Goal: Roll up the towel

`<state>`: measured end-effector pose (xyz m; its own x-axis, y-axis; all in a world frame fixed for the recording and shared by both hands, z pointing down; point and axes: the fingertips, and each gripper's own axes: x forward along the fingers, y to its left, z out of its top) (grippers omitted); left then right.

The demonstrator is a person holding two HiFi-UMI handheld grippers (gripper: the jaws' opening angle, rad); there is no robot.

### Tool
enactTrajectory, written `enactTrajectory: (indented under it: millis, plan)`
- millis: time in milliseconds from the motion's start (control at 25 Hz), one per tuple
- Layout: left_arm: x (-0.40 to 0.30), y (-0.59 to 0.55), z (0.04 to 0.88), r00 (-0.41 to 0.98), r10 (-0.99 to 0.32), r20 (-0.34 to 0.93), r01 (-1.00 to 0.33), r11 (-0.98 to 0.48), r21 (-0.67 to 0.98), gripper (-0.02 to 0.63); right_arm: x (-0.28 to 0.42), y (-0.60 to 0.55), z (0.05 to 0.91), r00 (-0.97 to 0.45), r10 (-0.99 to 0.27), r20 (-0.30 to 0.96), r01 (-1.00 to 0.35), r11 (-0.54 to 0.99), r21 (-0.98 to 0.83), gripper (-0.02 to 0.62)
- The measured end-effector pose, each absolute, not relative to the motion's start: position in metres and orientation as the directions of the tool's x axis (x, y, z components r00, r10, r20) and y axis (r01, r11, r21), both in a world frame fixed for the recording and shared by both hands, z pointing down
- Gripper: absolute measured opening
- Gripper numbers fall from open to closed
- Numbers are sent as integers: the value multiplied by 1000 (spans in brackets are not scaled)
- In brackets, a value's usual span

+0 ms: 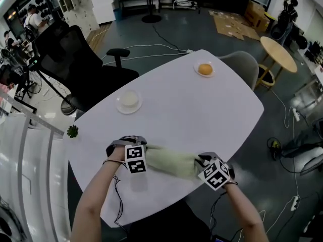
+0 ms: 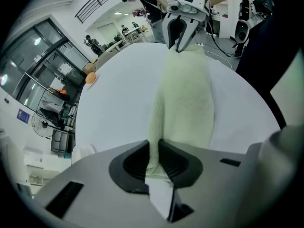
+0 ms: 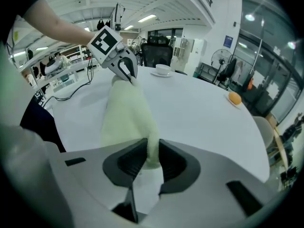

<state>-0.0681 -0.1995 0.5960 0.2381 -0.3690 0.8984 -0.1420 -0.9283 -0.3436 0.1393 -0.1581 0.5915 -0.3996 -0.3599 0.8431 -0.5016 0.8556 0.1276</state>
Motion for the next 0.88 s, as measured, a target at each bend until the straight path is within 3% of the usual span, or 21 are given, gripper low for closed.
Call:
enactTrajectory:
  millis: [200, 360, 440, 520, 560, 640, 760, 880]
  plan:
    - [-68, -205, 605, 220, -389, 895, -151, -920, -362, 67, 139, -165, 605, -418, -373, 828, -551, 829, 95, 89]
    - [-70, -211, 597, 221, -449, 866, -182, -891, -415, 91, 145, -173, 598, -420, -435, 797, -597, 794, 118, 124]
    - [-73, -217, 589, 223, -496, 839, -227, -864, -450, 148, 149, -175, 591, -419, -464, 780, -626, 770, 122, 166]
    - [-80, -223, 579, 238, -524, 818, -329, -836, -439, 258, 152, -177, 580, -431, -491, 757, -656, 747, 111, 228]
    - [-84, -225, 573, 255, -528, 810, -399, -821, -409, 317, 153, -178, 574, -443, -505, 741, -671, 735, 99, 263]
    - [-90, -226, 558, 312, -534, 785, -550, -776, -309, 370, 154, -177, 560, -469, -534, 704, -707, 705, 63, 319]
    - [-98, -217, 531, 427, -567, 704, -734, -672, -95, 383, 155, -169, 534, -505, -585, 635, -769, 638, -25, 334]
    - [-111, -201, 498, 511, -627, 588, -819, -563, 111, 385, 147, -160, 508, -551, -619, 559, -805, 571, -161, 334]
